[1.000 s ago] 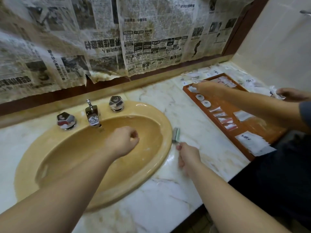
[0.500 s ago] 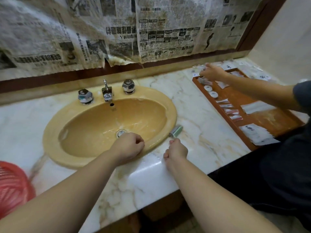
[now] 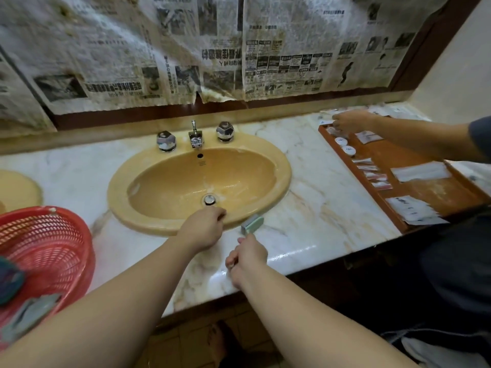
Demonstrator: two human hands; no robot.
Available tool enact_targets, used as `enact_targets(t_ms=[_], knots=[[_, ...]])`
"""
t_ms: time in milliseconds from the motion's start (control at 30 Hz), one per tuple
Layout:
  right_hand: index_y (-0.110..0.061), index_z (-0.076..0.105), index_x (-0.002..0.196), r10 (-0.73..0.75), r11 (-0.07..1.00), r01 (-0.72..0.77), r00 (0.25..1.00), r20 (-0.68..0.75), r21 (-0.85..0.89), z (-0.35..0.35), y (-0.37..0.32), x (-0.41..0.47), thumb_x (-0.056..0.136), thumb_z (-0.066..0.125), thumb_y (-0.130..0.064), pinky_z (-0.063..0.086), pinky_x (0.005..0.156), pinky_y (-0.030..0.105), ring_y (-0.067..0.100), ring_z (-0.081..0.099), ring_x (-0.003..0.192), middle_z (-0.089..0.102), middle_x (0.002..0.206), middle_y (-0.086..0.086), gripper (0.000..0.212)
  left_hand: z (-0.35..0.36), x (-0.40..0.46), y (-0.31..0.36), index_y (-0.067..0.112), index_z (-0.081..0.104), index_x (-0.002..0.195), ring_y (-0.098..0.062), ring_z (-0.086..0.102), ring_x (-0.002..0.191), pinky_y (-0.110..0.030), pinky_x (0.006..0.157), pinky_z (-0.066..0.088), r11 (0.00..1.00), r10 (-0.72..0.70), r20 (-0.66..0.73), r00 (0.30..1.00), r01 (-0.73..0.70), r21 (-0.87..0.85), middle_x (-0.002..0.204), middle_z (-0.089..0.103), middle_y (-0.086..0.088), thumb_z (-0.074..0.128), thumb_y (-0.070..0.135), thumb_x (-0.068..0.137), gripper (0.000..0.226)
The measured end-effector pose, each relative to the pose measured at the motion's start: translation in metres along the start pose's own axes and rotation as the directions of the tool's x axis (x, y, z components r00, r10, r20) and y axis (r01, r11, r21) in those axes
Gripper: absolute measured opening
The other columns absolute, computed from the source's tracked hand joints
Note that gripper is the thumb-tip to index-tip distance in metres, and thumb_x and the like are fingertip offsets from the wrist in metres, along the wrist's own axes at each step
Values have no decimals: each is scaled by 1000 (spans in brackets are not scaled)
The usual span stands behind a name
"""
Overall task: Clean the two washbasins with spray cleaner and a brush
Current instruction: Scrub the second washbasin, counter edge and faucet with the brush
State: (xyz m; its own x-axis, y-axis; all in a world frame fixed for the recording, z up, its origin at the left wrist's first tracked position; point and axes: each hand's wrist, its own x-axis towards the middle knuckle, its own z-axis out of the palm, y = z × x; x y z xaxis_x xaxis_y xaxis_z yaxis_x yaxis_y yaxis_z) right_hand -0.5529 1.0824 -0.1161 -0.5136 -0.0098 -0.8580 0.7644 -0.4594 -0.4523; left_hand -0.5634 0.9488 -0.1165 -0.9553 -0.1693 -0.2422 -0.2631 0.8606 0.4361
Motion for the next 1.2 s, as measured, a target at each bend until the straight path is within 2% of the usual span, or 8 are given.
enact_targets(t_ms=[267, 433, 500, 600, 667, 767, 1067, 1200], knots=[[-9, 56, 100, -52, 997, 53, 998, -20, 58, 8, -38, 15, 99, 42, -13, 27, 39, 17, 10, 30, 33, 37, 56, 0, 15, 4, -30, -19, 20, 45, 150, -28, 44, 139, -42, 122, 25, 997, 37, -11, 999, -38, -64, 155, 46, -1, 45, 5, 91, 60], [-11, 57, 87, -13, 922, 57, 993, 116, -383, -23, 6, -7, 98, 55, -24, 35, 43, 22, 16, 38, 40, 48, 58, 2, 17, 12, -49, -38, 14, 63, 131, -21, 57, 123, -30, 101, 42, 974, -88, -326, 941, 13, -227, 131, 63, -2, 60, 10, 87, 44], [-11, 59, 83, -160, 733, 242, 970, 184, -636, -39, -9, 0, 94, 56, -26, 39, 45, 28, 19, 43, 43, 53, 63, 5, 19, 12, -56, -47, 13, 66, 123, -20, 57, 116, -29, 95, 43, 967, -154, -387, 909, 59, -247, 121, 63, -1, 63, 12, 86, 37], [-18, 61, 80, -355, 40, 466, 833, 423, -884, -62, -50, 15, 91, 57, -42, 44, 62, 35, 27, 59, 71, 61, 74, 1, 27, 10, -64, -61, 11, 67, 115, -22, 56, 113, -28, 93, 42, 964, -200, -427, 882, 98, -248, 113, 61, -2, 64, 10, 84, 32], [-28, 67, 95, -372, -317, 451, 751, 546, -835, -70, -81, 21, 94, 56, -45, 43, 69, 32, 28, 64, 92, 67, 93, 0, 20, 8, -69, -69, 10, 67, 116, -23, 54, 116, -29, 96, 41, 961, -229, -434, 872, 131, -244, 114, 60, -3, 64, 10, 84, 33], [-31, 64, 98, -291, -621, 375, 705, 647, -688, -66, -111, 27, 97, 50, -46, 43, 69, 33, 26, 63, 102, 68, 105, -1, 21, 6, -78, -77, 9, 63, 122, -25, 48, 121, -34, 102, 39, 942, -304, -439, 845, 198, -272, 120, 57, -5, 63, 13, 87, 35], [-23, 60, 116, 1, -771, 535, 543, 840, -345, 26, -2, 0, 103, 41, -35, 42, 71, 36, 31, 63, 103, 68, 116, 6, 26, 6, -95, -100, 3, 49, 140, -35, 42, 130, -43, 110, 35, 862, -496, -291, 818, 425, -276, 139, 48, -17, 53, 17, 92, 51], [-26, 58, 116, -18, -768, 517, 572, 820, -378, 10, -24, 6, 103, 39, -39, 43, 69, 36, 30, 62, 98, 67, 111, 4, 26, 9, -103, -111, 3, 44, 146, -32, 40, 135, -43, 115, 32, 879, -467, -286, 837, 402, -257, 147, 46, -16, 52, 18, 93, 56]])
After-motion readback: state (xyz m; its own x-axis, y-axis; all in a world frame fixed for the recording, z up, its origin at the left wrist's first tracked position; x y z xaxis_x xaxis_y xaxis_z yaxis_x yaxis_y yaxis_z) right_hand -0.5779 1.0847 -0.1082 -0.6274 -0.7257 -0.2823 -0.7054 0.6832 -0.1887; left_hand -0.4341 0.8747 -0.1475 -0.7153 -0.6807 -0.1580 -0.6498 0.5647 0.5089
